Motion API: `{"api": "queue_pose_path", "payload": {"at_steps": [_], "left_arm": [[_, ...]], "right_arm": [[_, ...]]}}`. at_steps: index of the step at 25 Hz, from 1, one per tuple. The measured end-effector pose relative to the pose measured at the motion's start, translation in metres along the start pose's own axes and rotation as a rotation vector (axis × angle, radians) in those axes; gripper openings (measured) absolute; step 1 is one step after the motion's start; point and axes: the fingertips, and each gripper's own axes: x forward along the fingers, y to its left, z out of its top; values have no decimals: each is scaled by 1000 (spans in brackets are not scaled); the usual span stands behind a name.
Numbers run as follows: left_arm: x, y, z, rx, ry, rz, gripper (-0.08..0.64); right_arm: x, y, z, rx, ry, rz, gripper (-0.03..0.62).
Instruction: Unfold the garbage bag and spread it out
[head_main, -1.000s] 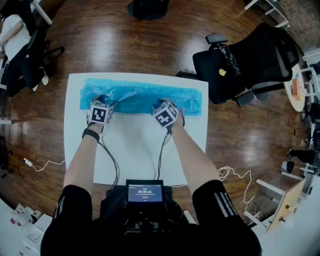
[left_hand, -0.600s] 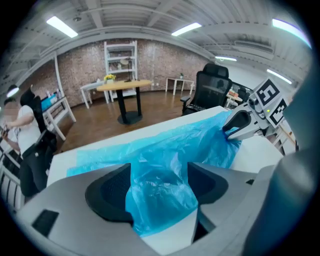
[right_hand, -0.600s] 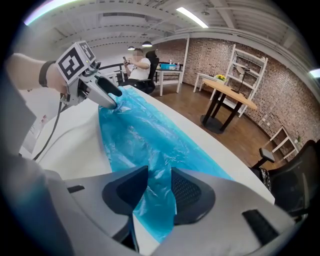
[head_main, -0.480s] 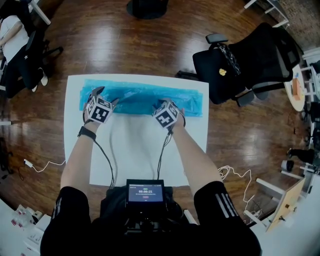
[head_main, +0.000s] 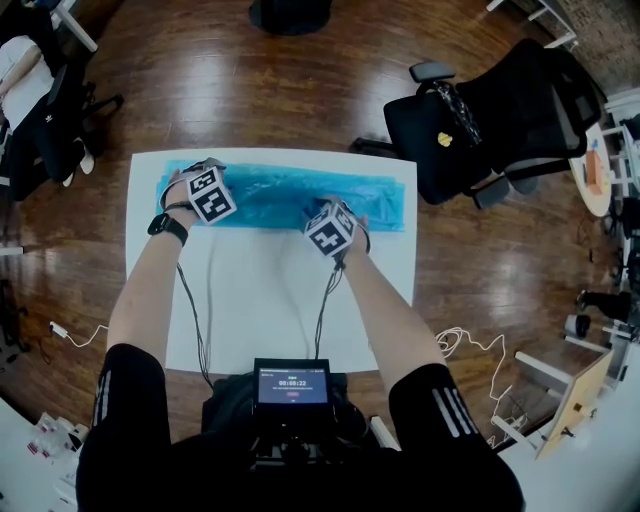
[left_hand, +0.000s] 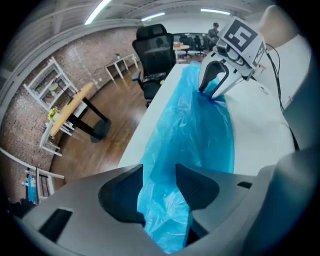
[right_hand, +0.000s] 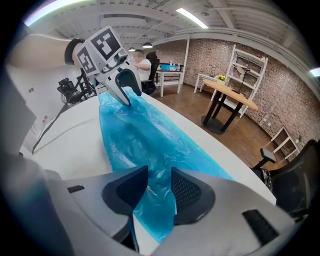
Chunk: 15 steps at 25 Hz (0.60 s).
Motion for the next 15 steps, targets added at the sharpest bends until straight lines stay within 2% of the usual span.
{"api": "queue_pose_path", "payload": {"at_steps": [2,5,15], "left_arm": [[5,-4,-2,4,22,-34,211],[9,-9,-5,-1,36,-63,158],[13,-21,-8,67,37,-25,23]], "right_arm": [[-1,0,0,9,-3,1,183],[-3,-2,3,9,-15,-12,183],[1,-1,-5,17,-1,-10,183]]}}
